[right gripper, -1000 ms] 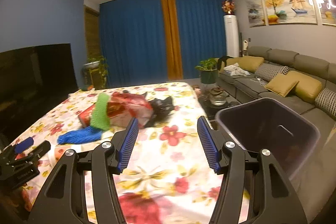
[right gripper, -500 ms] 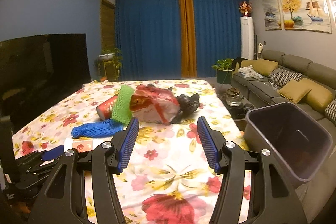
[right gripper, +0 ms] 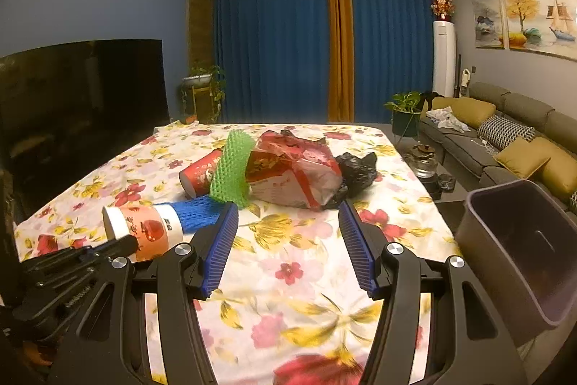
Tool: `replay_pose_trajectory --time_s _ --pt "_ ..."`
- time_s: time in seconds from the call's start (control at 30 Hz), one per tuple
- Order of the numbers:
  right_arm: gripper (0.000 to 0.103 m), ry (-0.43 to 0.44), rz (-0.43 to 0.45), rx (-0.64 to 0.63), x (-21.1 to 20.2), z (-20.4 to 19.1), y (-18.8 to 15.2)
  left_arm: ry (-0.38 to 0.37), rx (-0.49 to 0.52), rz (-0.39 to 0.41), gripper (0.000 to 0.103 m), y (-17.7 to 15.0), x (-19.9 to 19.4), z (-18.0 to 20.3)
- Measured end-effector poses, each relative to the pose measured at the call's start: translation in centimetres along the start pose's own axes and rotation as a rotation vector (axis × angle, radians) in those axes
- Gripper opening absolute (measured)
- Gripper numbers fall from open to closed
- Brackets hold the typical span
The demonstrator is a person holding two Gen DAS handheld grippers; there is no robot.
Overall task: Collect trash
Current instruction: 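Lift the paper cup with the left gripper while the right gripper grasps the green foam net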
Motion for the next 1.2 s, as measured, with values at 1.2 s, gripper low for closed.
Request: replay_pose_trajectory --time_s 1.2 --pt "0.028 0.053 -0.316 -0.031 20.4 -7.8 -1.5 0.148 -0.074 0.094 0.002 7.5 5.4 -7.5"
Point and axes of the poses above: each gripper's, at about its wrist camera, not at the fingertips, and x roughly the way its jaws point, z to its right, y to its top, the point moved 1 cm from there along x, roughly the way its jaws point, and after that the axes turned 10 degrees about z, right-handed, at the moved point
